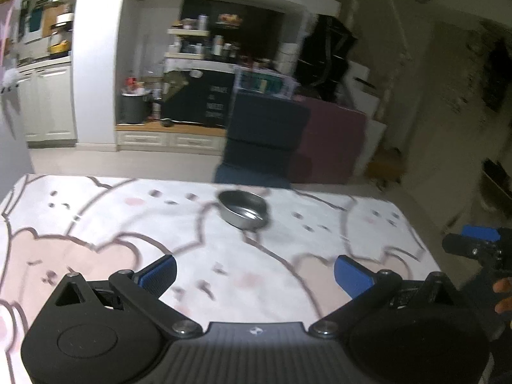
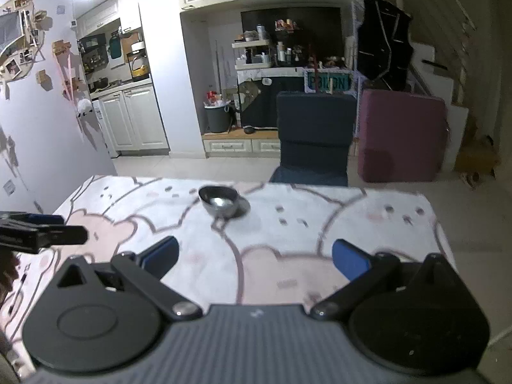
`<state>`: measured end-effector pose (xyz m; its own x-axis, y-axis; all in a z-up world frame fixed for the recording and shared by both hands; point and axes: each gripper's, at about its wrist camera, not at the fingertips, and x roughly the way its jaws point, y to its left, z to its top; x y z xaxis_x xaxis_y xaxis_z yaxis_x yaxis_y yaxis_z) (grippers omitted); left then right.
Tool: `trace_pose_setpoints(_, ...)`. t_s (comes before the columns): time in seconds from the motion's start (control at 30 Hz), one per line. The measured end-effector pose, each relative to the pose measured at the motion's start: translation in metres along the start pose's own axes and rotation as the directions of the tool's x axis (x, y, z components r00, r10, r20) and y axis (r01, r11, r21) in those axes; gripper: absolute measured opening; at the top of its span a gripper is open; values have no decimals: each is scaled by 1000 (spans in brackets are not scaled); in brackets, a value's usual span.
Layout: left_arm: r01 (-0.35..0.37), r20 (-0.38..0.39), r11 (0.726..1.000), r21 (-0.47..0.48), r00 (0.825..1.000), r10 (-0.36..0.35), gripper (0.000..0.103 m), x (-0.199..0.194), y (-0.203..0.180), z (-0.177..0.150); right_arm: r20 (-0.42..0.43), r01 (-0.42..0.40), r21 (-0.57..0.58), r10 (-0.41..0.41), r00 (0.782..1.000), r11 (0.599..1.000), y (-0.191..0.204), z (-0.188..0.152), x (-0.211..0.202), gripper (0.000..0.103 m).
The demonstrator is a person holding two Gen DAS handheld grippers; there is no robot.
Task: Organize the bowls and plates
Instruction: 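Move both grippers to the round steel bowl and grasp its rim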
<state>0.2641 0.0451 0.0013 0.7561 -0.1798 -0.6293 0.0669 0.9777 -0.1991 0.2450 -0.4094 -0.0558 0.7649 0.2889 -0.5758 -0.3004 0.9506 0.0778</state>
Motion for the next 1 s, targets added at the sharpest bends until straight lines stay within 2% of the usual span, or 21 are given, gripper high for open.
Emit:
trace_pose_setpoints(0.17, -34, 5, 999, -19, 999, 34, 103, 51, 46, 30, -41, -27, 39, 29, 999, 999, 20, 39, 82, 103)
trace_pose_setpoints(0.3, -14, -14, 999, -35, 1000, 13, 103, 103, 75, 52, -82, -4, 44, 8, 997, 999, 27, 63, 154, 103)
trace_pose_setpoints(0.47, 13, -34, 1000, -17, 999, -14, 102, 173, 85, 69, -146, 34, 95, -20, 989, 995, 26, 76, 228, 103)
trace_pose_setpoints(0.53, 36, -36, 999, -23, 999, -37, 98, 197, 83, 72, -184, 32, 131, -8, 983, 991, 24, 80, 263, 103)
trace_pose_setpoints(0.63, 59, -70, 996, -60, 996, -63, 81, 232, 80, 76, -237, 40, 170, 1, 971, 985, 19, 80, 302, 101)
trace_pose_setpoints(0.67, 64, -85, 995, -82, 994, -71, 75, 243, 79, 77, -250, 48, 186, 0, 968, 981, 20, 78, 310, 98)
trace_pose_setpoints(0.73, 61, -114, 990, -130, 991, -76, 69, 265, 81, 77, -264, 48, 222, 12, 964, 974, 21, 78, 331, 81)
trace_pose_setpoints(0.8, 56, -139, 987, -151, 987, -77, 56, 279, 81, 74, -295, 40, 260, 40, 955, 965, 15, 76, 353, 71)
trace_pose_setpoints(0.93, 44, -194, 984, -170, 978, -78, 47, 302, 80, 64, -334, 63, 292, 40, 942, 954, 17, 69, 374, 46)
trace_pose_setpoints(1.0, 41, -208, 984, -176, 975, -78, 41, 309, 78, 60, -341, 52, 306, 59, 938, 951, 17, 65, 378, 42)
